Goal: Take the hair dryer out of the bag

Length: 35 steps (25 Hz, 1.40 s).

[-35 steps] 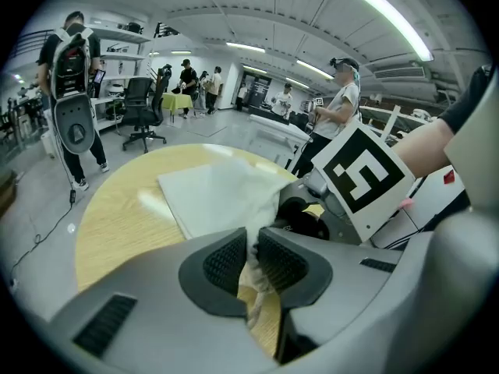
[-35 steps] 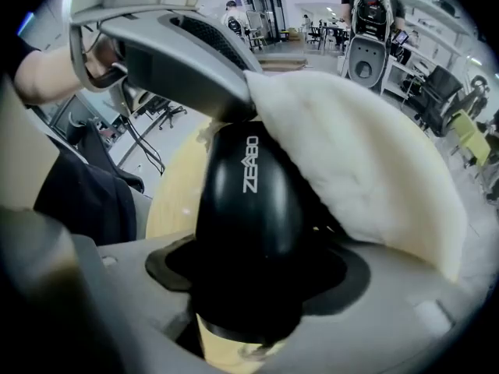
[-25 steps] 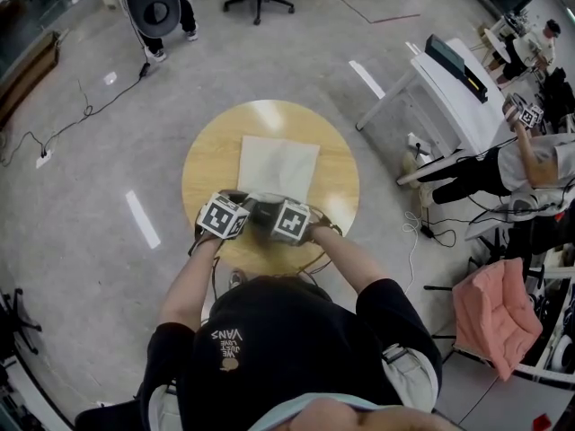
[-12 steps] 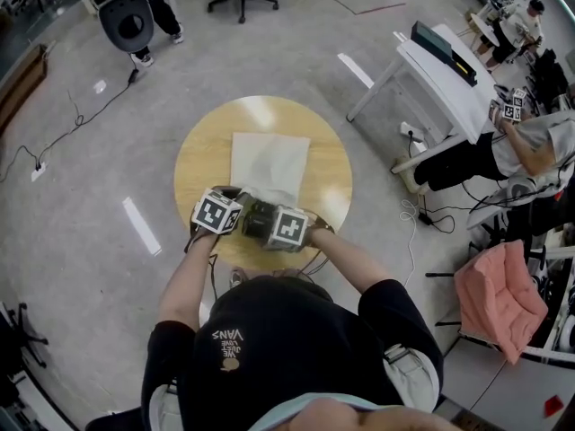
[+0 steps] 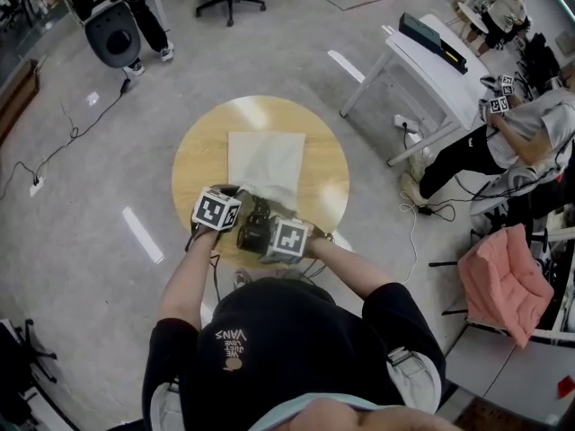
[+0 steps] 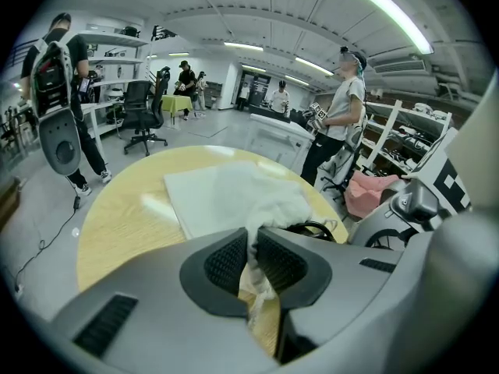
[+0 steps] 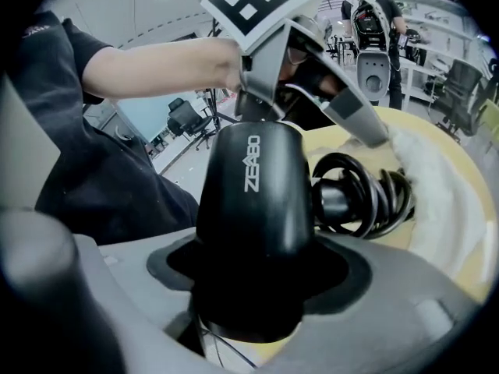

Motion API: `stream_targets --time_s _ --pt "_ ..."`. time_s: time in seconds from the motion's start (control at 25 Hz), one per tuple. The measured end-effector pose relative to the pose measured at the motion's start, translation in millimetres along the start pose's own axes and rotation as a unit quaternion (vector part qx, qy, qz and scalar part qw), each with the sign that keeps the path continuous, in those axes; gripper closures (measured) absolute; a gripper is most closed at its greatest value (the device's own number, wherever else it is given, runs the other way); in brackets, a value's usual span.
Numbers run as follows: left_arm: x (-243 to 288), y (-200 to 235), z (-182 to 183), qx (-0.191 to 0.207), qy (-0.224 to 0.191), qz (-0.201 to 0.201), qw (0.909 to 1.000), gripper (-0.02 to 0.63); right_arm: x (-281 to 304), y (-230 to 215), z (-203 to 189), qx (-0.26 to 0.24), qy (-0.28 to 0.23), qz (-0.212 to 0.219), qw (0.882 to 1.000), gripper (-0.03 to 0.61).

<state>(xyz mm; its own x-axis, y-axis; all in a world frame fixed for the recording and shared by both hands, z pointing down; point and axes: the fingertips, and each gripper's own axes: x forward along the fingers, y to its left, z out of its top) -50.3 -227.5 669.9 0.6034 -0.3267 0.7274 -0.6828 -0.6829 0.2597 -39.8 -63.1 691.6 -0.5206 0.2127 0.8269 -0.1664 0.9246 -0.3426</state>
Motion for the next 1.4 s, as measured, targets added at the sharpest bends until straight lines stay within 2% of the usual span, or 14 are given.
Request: stream_targets --time_s 0.6,1.2,1.4 --pt "4.7 -3.8 -4.2 -0.005 -0.006 -0.017 0.9998 0.563 -1.7 57.7 6.1 0.018 -0.036 -0.011 0.999 0.222" --pt "11.5 -18.0 -6.7 -0.032 -0.015 -0.049 0.9982 0.563 -7.0 97.4 4.2 0.043 -0.063 -0.048 0.996 0.222" --pt "14.9 -18.3 -6.2 -0.042 -0.014 -0.057 0.9974 0.563 -5.2 106.1 8.7 0.05 -0.067 -0.047 0.995 0.222"
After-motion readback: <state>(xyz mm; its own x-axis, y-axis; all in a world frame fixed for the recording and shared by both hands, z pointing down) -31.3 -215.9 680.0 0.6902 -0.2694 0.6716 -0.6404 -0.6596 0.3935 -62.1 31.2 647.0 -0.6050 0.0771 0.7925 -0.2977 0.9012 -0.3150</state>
